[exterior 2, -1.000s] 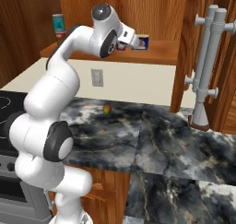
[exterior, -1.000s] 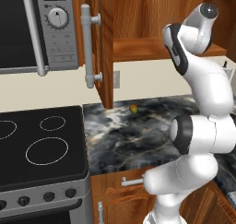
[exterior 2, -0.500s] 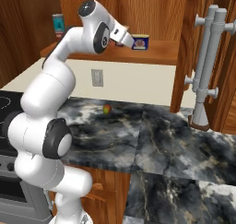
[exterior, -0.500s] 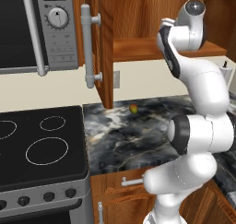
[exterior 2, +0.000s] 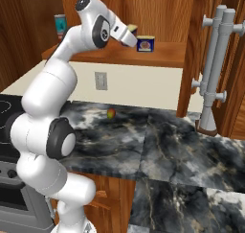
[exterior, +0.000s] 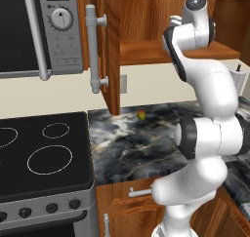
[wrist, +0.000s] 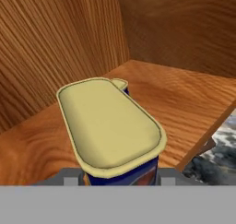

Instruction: Stack two cans on top of the other two cans in the cabinet.

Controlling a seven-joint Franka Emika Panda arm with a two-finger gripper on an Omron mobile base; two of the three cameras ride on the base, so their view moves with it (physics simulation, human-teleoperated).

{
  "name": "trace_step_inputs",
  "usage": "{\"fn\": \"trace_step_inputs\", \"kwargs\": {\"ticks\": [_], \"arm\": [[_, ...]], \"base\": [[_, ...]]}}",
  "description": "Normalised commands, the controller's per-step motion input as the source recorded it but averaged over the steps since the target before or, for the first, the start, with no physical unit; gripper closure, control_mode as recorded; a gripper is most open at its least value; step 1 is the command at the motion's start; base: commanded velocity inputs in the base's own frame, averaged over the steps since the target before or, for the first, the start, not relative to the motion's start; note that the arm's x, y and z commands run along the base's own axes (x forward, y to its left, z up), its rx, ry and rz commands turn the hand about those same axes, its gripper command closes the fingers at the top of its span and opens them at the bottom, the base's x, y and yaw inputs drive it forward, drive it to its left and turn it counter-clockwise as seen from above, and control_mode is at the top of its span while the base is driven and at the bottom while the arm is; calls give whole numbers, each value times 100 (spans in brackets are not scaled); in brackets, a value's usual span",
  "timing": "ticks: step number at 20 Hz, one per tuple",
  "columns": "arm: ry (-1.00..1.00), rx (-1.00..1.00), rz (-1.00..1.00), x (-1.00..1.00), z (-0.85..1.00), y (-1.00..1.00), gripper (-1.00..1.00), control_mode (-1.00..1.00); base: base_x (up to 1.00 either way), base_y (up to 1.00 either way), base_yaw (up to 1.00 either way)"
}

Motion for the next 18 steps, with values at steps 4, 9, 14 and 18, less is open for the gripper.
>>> {"fn": "trace_step_inputs", "kwargs": {"ticks": [4, 9, 14, 18], "arm": [[4, 0, -9, 0, 0, -16, 100, -100], [0, 0, -1, 0, 0, -18, 100, -100], [-1, 0, 0, 0, 4, -14, 100, -100], [-1, 0, 0, 3, 0, -11, 100, -100]], "base": [[0, 0, 0], [0, 0, 0], [0, 0, 0], [0, 0, 0]]}}
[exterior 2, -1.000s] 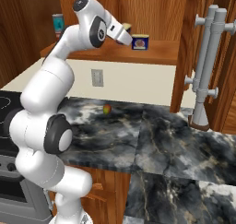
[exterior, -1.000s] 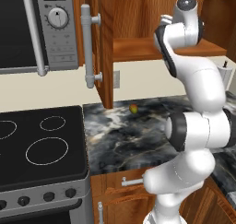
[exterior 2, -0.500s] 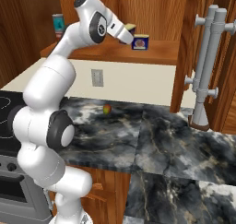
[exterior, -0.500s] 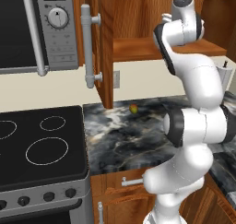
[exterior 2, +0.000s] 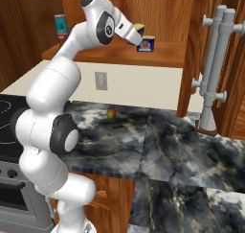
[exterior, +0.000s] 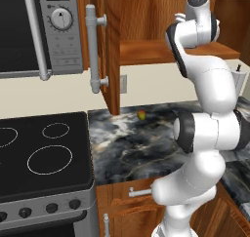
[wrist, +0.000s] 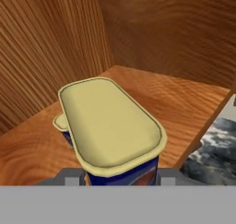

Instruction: Stack two cans on top of the other two cans in the cabinet.

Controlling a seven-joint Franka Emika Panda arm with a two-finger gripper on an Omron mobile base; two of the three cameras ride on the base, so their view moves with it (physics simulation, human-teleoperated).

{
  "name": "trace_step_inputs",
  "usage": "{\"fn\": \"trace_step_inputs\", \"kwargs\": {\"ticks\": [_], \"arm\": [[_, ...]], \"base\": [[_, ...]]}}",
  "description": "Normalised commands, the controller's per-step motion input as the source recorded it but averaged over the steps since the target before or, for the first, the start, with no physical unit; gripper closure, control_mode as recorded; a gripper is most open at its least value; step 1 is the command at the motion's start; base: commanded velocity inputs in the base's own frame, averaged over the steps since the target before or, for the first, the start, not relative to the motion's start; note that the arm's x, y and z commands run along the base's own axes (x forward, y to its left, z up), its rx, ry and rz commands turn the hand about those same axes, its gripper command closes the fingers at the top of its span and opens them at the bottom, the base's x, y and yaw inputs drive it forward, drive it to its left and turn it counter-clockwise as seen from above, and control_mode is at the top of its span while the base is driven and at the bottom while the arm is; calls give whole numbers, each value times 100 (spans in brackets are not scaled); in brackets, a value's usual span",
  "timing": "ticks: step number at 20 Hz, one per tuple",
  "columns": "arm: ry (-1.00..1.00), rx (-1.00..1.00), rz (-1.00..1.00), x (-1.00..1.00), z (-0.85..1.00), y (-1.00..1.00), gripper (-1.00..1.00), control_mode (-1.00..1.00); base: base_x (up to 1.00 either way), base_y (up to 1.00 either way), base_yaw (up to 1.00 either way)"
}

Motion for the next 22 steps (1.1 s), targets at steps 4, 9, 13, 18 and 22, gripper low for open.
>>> {"fn": "trace_step_inputs", "kwargs": {"ticks": [4, 9, 13, 18, 22], "arm": [[0, 0, 0, 15, 0, -2, 100, -100], [0, 0, 0, 24, 0, 0, 100, -100], [-1, 0, 0, 20, 5, 0, 100, -100], [0, -2, 0, 22, 1, 0, 100, -100], [0, -7, 0, 21, 6, 0, 100, -100]], "base": [[0, 0, 0], [0, 0, 0], [0, 0, 0], [0, 0, 0], [0, 0, 0]]}}
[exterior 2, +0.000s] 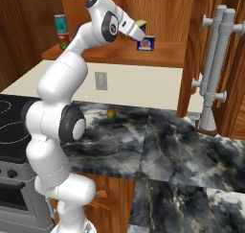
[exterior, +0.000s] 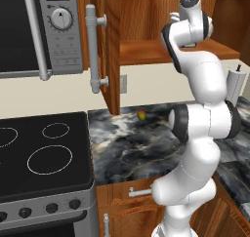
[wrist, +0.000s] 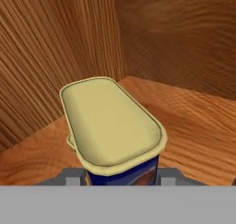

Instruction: Stack two cans on top of the other two cans in the cabinet.

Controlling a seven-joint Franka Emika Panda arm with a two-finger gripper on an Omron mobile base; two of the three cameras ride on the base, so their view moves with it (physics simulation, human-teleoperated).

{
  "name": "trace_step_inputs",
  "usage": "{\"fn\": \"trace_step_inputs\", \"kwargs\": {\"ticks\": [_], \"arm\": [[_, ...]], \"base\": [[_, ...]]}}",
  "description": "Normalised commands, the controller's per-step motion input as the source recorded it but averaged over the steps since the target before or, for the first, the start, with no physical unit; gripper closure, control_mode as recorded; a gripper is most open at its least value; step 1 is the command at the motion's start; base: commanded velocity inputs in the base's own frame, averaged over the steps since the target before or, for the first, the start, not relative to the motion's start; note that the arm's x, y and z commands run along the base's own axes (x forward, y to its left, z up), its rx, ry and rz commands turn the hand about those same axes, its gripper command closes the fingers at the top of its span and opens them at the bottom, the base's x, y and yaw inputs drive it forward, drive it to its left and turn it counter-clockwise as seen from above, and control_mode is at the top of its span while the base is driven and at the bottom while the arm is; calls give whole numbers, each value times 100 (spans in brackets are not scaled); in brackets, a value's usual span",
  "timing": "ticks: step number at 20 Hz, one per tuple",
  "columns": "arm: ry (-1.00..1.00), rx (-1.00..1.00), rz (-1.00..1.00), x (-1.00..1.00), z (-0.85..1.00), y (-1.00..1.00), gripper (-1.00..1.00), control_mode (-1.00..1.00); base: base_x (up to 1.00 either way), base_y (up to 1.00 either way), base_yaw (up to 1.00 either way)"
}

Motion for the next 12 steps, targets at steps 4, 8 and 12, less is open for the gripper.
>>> {"fn": "trace_step_inputs", "kwargs": {"ticks": [4, 8, 12], "arm": [[0, -7, 0, 20, 1, -1, 100, -100], [0, -5, 0, 20, 0, -1, 100, -100], [0, -2, 0, 3, 1, -4, 100, -100]], "base": [[0, 0, 0], [0, 0, 0], [0, 0, 0]]}}
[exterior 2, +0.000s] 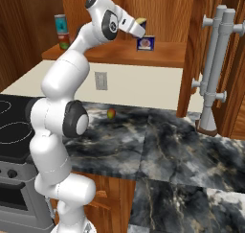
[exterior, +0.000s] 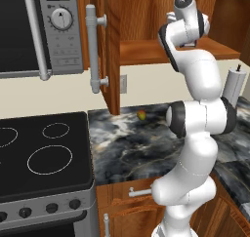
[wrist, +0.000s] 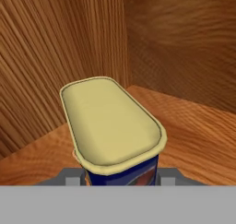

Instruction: Stack two cans on top of the other two cans in the cabinet.

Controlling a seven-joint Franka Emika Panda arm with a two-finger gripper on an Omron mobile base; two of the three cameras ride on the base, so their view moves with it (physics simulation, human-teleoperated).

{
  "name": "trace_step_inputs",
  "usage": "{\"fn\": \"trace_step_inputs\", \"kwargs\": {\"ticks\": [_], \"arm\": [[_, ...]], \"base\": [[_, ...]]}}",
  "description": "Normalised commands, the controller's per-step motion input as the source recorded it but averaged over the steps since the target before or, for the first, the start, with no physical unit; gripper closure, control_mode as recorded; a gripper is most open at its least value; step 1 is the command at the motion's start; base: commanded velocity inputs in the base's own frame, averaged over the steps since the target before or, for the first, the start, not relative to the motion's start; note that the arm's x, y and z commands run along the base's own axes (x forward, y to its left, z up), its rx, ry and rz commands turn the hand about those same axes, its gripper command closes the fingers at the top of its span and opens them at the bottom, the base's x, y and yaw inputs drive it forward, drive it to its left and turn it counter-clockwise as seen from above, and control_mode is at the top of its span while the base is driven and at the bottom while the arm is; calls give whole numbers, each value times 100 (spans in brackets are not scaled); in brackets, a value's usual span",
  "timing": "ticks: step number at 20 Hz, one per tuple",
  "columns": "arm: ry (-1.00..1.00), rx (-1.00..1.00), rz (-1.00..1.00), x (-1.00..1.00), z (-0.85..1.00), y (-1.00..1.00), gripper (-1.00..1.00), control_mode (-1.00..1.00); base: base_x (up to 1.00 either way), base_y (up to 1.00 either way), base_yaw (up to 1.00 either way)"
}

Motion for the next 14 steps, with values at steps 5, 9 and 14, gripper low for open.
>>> {"fn": "trace_step_inputs", "kwargs": {"ticks": [5, 9, 14], "arm": [[0, -1, 0, -6, 0, -11, 100, -100], [0, 0, 0, -6, 0, -9, 100, -100], [0, -2, 0, 12, -1, -4, 100, -100]], "base": [[0, 0, 0], [0, 0, 0], [0, 0, 0]]}}
